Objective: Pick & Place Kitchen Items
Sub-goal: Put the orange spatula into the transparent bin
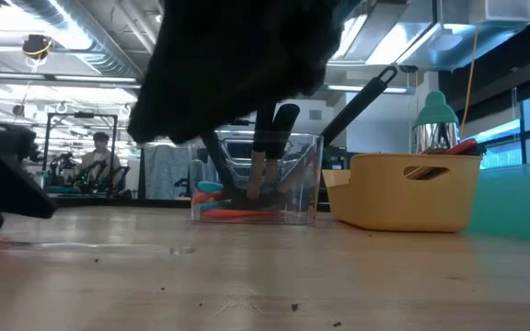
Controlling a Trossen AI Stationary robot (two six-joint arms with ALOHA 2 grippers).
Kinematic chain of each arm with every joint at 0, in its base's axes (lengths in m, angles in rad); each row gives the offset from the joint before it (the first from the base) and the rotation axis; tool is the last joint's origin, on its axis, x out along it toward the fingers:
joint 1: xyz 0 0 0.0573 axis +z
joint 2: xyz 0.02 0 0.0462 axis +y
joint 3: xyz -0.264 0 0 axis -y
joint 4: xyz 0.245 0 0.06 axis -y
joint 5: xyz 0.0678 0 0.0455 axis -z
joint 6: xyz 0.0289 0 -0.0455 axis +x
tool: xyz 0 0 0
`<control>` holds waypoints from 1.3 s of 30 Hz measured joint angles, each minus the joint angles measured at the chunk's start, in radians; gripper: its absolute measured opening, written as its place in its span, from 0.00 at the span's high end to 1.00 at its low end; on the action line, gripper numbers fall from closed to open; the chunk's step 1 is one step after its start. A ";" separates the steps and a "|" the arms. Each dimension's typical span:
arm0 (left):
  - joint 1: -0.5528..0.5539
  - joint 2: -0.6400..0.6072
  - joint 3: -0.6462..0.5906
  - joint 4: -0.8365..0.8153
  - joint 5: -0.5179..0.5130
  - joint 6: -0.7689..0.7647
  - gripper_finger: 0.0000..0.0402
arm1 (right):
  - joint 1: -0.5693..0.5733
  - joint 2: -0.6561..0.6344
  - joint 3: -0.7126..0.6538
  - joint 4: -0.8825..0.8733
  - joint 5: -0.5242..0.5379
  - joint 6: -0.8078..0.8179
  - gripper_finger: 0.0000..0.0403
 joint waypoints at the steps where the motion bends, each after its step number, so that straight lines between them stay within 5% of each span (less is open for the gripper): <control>1: 0.000 0.000 -0.026 0.043 0.005 -0.018 0.46 | -0.010 0.000 0.000 -0.014 -0.011 0.001 0.58; 9: 0.005 -0.082 -0.141 0.327 0.050 0.191 0.48 | -0.043 0.000 0.000 -0.027 -0.038 0.004 0.43; 17: -0.040 -0.304 -0.143 0.324 0.121 0.287 0.48 | -0.049 0.001 0.000 0.000 -0.037 0.004 0.40; 39: -0.050 -0.032 -0.148 0.393 0.075 0.133 0.48 | -0.072 0.011 -0.119 0.166 -0.108 -0.003 0.40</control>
